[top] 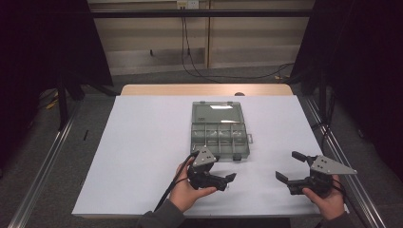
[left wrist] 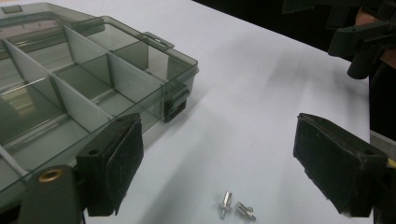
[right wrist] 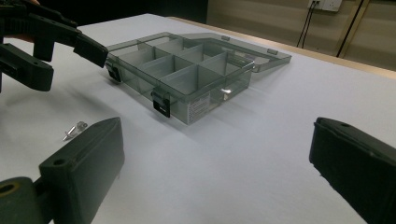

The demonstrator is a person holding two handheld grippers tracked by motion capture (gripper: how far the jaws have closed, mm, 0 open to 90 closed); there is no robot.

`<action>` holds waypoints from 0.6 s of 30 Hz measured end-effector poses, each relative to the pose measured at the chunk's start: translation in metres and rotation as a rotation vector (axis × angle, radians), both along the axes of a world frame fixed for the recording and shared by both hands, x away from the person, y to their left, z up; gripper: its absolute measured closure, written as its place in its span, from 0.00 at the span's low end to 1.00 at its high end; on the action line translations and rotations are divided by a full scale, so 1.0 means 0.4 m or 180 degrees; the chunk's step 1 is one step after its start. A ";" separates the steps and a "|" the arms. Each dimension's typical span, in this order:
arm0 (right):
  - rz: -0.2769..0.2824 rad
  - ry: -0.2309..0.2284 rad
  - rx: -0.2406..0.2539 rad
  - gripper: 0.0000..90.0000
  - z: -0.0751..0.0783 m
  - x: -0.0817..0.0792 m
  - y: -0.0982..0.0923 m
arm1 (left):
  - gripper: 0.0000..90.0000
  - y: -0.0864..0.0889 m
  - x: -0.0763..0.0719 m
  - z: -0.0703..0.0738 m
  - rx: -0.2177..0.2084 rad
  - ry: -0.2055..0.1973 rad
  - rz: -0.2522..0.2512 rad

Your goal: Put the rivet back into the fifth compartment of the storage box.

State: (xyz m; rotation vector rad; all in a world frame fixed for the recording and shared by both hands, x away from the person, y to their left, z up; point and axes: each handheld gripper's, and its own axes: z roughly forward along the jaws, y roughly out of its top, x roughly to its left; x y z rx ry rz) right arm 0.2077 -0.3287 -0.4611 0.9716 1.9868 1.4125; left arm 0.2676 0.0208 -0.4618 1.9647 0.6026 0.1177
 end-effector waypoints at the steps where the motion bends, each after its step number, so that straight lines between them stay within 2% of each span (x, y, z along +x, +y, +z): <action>1: 0.0002 0.0002 0.0001 0.03 0.000 0.000 0.000 | 0.18 -0.001 0.001 -0.003 -0.0008 0.0001 -0.0028; 5: 0.0002 0.0001 0.0002 0.03 0.000 0.000 -0.001 | 0.22 -0.005 0.002 -0.007 0.0085 0.0039 0.0018; 9: 0.0002 0.0010 0.0004 0.03 0.000 -0.001 0.000 | 0.38 -0.006 0.002 -0.011 0.0189 0.0109 0.0013; 10: 0.0002 0.0010 0.0001 0.03 0.000 -0.001 0.000 | 0.43 -0.008 0.002 -0.013 0.0175 0.0134 0.0008; 11: 0.0001 0.0011 0.0002 0.03 0.000 -0.001 0.000 | 0.47 -0.006 0.002 -0.013 0.0256 0.0128 -0.0009; 12: 0.0000 0.0009 0.0008 0.03 0.000 -0.001 0.000 | 0.50 -0.008 0.002 -0.015 0.0238 0.0156 -0.0023; 14: -0.0011 0.0023 0.0008 0.03 0.000 -0.002 0.000 | 0.57 -0.009 0.001 -0.015 0.0312 0.0194 -0.0031; 18: 0.0011 0.0019 -0.0002 0.03 0.000 -0.001 0.001 | 0.65 -0.016 -0.001 -0.024 0.0335 0.0207 -0.0072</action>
